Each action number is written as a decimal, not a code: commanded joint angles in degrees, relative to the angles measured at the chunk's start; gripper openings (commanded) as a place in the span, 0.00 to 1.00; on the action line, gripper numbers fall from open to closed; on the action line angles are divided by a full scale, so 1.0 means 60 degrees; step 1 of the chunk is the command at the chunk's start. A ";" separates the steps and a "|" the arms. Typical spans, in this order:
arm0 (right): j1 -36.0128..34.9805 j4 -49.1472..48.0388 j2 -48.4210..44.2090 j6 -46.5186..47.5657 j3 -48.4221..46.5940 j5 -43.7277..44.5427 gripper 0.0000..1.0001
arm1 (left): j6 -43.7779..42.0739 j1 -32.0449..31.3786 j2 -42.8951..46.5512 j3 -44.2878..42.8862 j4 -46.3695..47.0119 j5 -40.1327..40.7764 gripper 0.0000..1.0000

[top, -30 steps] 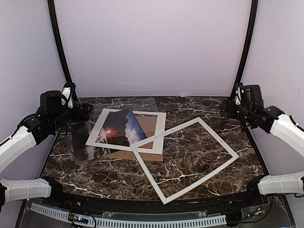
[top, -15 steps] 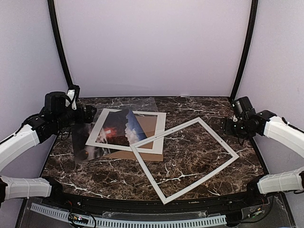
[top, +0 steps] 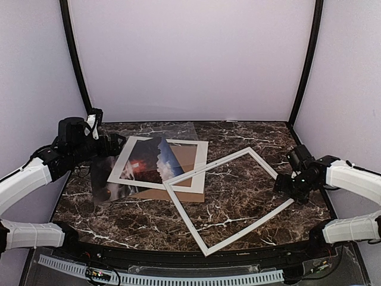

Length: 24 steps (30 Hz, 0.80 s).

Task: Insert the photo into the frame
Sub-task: Adjust the frame body at the center of the board.

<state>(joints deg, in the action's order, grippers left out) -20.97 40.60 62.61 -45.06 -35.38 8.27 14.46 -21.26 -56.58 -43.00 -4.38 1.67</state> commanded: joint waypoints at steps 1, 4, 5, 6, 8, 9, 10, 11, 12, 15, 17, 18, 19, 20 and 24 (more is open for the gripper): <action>0.0154 -0.0138 -0.0084 -0.0569 0.0450 -0.0179 0.94 | 0.0212 -0.0060 -0.0069 0.0097 0.0444 -0.0395 0.99; 0.0242 -0.0207 -0.0298 -0.0828 0.0705 -0.0183 0.92 | 0.0284 -0.0082 -0.0091 0.0086 0.0532 -0.0604 0.99; 0.0251 -0.0236 -0.0368 -0.0914 0.0743 -0.0202 0.91 | 0.0303 -0.0086 -0.0092 0.0102 0.0558 -0.0625 0.99; 0.0277 -0.0292 -0.0419 -0.0985 0.0817 -0.0239 0.91 | 0.0316 -0.0100 -0.0103 0.0113 0.0592 -0.0658 0.99; 0.0312 -0.0524 -0.0446 -0.1092 0.1055 -0.0408 0.87 | 0.0346 -0.0115 -0.0145 0.0133 0.0618 -0.0672 0.99; 0.0345 -0.0671 -0.0430 -0.1146 0.1187 -0.0510 0.85 | 0.0356 -0.0118 -0.0155 0.0135 0.0622 -0.0685 0.99; 0.0353 -0.0832 -0.0383 -0.1191 0.1346 -0.0625 0.84 | 0.0357 -0.0119 -0.0181 0.0139 0.0625 -0.0679 0.99; 0.0367 -0.0991 -0.0373 -0.1215 0.1438 -0.0670 0.82 | 0.0369 -0.0119 -0.0195 0.0145 0.0631 -0.0705 0.99; 0.0361 -0.1130 -0.0346 -0.1233 0.1481 -0.0682 0.80 | 0.0379 -0.0127 -0.0220 0.0138 0.0629 -0.0711 0.99; 0.0456 -0.1334 -0.0190 -0.1166 0.1466 -0.0558 0.75 | 0.0384 -0.0134 -0.0243 0.0110 0.0619 -0.0760 0.99; 0.0604 -0.1433 -0.0035 -0.1029 0.1395 -0.0519 0.70 | 0.0388 -0.0145 -0.0239 0.0109 0.0625 -0.0778 0.99; 0.0645 -0.1502 0.0057 -0.0951 0.1343 -0.0493 0.68 | 0.0395 -0.0147 -0.0239 0.0107 0.0626 -0.0778 0.99; 0.0745 -0.1569 0.0142 -0.0869 0.1302 -0.0429 0.66 | 0.0399 -0.0148 -0.0239 0.0107 0.0631 -0.0777 0.99; 0.0821 -0.1633 0.0249 -0.0768 0.1253 -0.0354 0.64 | 0.0413 -0.0149 -0.0239 0.0099 0.0629 -0.0784 0.99; 0.1178 -0.1955 0.0739 -0.0343 0.0980 -0.0245 0.56 | 0.0421 -0.0162 -0.0241 0.0092 0.0588 -0.0805 0.99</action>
<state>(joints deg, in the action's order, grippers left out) -15.77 32.36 64.42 -49.69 -27.73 5.74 16.51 -21.82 -58.26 -42.98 -2.00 -2.50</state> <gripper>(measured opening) 0.585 0.989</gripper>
